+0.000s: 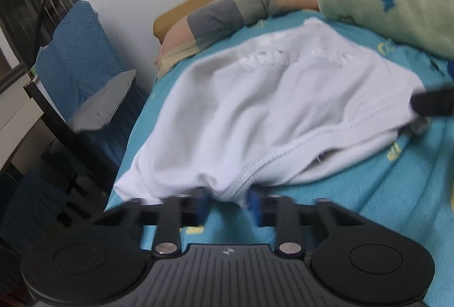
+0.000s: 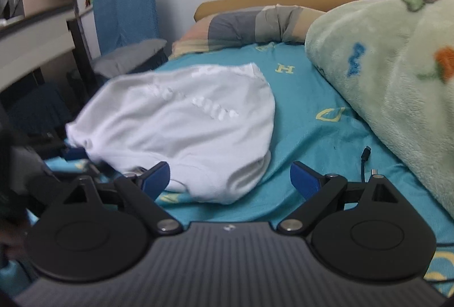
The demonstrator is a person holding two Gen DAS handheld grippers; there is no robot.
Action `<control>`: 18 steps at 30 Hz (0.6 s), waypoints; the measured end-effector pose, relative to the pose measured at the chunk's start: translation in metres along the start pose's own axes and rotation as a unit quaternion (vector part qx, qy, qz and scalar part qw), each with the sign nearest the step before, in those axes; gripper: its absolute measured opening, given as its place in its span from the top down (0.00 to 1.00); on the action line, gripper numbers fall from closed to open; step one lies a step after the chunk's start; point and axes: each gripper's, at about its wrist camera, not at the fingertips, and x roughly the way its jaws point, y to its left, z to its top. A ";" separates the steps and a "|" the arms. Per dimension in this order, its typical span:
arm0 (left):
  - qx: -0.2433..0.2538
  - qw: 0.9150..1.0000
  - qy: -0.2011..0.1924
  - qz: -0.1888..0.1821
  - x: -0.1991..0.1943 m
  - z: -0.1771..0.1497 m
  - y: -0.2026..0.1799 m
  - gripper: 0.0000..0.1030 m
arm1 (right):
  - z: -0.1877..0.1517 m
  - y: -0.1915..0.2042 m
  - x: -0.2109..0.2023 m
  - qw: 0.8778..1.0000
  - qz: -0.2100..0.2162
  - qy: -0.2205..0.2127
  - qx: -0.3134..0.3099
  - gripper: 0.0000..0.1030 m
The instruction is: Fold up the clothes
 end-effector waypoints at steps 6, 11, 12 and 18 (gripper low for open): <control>-0.080 0.995 -0.018 -0.065 -0.033 0.025 0.031 0.84 | 0.006 0.020 0.024 1.000 0.009 0.026 -0.007 0.10; -0.134 0.986 -0.044 -0.087 -0.089 0.048 0.053 0.86 | 0.011 0.057 0.012 0.997 0.021 0.003 -0.080 0.10; -0.138 0.985 -0.051 -0.088 -0.104 0.049 0.054 0.86 | 0.011 0.059 0.007 0.996 0.026 -0.004 -0.082 0.10; -0.160 0.980 -0.077 -0.093 -0.175 0.045 0.066 0.86 | 0.029 0.037 -0.042 0.996 -0.010 -0.093 -0.011 0.10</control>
